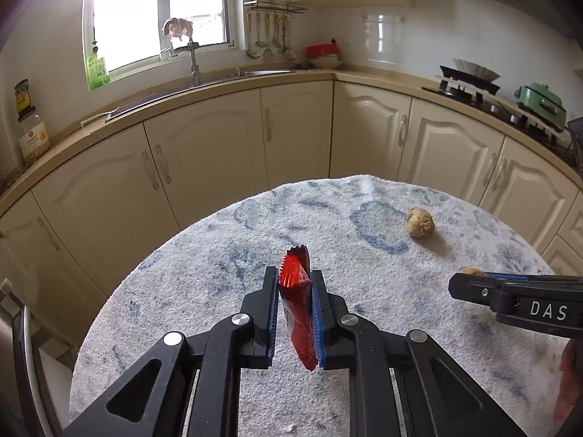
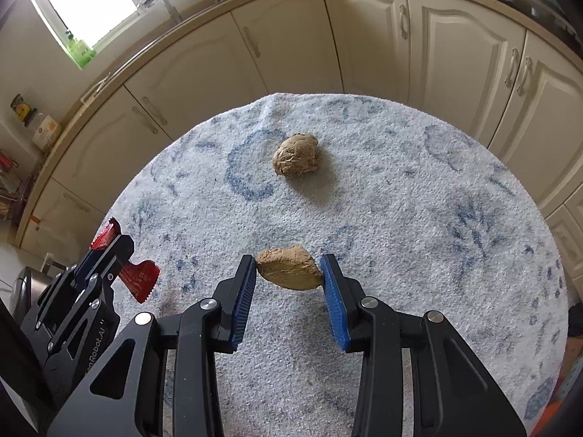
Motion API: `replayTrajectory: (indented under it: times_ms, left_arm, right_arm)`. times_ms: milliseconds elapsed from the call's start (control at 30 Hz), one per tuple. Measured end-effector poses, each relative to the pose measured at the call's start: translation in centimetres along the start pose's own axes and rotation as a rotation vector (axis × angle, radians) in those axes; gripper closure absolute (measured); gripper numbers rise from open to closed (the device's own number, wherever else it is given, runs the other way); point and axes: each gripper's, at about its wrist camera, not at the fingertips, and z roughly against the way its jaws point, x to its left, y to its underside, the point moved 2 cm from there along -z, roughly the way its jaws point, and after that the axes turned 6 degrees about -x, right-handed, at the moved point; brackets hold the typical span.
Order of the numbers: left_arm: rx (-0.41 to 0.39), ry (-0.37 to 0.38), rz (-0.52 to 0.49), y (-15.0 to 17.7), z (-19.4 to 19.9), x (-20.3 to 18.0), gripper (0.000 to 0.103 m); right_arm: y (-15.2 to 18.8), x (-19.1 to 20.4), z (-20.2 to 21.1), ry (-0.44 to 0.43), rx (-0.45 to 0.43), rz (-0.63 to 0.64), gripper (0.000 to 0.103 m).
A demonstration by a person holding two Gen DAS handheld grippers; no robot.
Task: Collect trash
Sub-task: 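Carry the red wrapper and brown lump with both grippers toward the blue bin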
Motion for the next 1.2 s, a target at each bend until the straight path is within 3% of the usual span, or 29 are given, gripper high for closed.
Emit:
replayTrajectory:
  times_ms: [100,200,567,933,1200]
  left_arm:
    - [0.017,0.008,-0.001,0.4,0.4,-0.8,0.091]
    - [-0.001,0.008,-0.025,0.3,1.6,-2.1,0.091]
    - [0.005,0.137,-0.064,1.7,7.2,-8.9,0.091]
    - [-0.023,0.291,-0.207,3.7,13.4,-19.4,0.09]
    - [-0.008,0.414,-0.302,6.2,15.4,-26.9,0.09]
  right_arm:
    - [0.2,-0.1,1.3,0.043,-0.041,0.015,0.065]
    - [0.8,-0.4,2.4,0.018,-0.05,0.009,0.065]
    - [4.6,-6.1,9.5,0.111,-0.108,-0.033,0.065]
    - [10.4,-16.1,17.2,0.267,-0.152,-0.186,0.065]
    - [15.1,-23.8,22.4,0.378,-0.178,-0.316,0.065]
